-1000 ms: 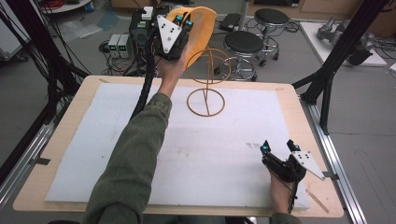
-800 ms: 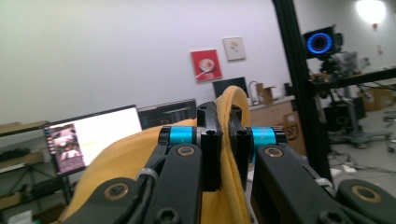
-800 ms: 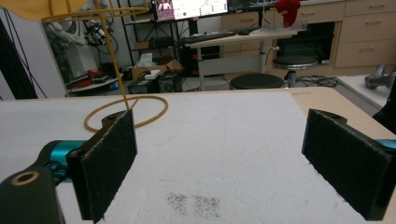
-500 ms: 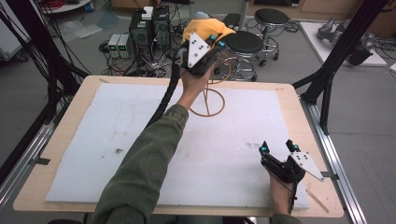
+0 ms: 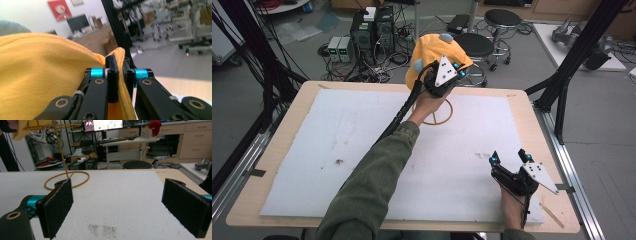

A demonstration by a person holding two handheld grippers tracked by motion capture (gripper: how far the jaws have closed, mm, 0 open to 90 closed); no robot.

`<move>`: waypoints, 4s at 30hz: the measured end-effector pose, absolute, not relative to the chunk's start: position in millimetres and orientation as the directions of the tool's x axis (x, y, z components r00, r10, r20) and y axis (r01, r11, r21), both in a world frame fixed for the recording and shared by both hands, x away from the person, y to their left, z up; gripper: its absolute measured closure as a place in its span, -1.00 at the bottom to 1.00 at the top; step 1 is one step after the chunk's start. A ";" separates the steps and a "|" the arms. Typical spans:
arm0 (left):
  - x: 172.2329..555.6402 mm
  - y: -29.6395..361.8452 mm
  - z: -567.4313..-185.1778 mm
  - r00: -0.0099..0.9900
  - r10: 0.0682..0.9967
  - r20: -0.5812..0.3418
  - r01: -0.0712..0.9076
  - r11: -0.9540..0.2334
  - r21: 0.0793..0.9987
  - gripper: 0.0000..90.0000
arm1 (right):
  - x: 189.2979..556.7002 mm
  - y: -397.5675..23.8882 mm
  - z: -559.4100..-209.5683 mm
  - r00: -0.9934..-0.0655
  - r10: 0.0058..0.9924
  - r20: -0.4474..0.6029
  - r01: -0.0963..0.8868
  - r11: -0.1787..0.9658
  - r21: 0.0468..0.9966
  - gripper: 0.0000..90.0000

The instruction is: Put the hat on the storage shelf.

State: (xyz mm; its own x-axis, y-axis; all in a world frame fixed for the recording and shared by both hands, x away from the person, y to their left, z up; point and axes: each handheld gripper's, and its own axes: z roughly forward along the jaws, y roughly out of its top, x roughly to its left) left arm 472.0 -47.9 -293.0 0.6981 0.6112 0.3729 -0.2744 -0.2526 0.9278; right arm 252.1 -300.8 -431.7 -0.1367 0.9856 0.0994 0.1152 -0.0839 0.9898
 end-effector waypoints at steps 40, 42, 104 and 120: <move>473.7 -50.2 -309.8 0.812 0.487 0.322 -0.123 -0.398 0.909 0.04 | 248.3 -303.9 -431.1 -0.103 0.989 0.102 0.097 -0.092 0.991 -0.80; 472.6 -50.4 -308.7 0.812 0.486 0.322 -0.125 -0.395 0.910 -0.01 | 248.3 -303.9 -431.7 -0.105 0.989 0.105 0.101 -0.095 0.990 -0.80; 410.2 81.4 -301.6 0.740 0.656 0.148 -0.069 -0.145 0.987 -0.14 | 251.8 -303.0 -433.6 -0.096 0.988 0.125 0.132 -0.111 0.985 -0.80; 398.5 113.2 -314.5 0.722 0.688 0.079 -0.038 -0.074 0.997 -0.28 | 252.6 -303.0 -434.1 -0.093 0.988 0.127 0.136 -0.114 0.984 -0.80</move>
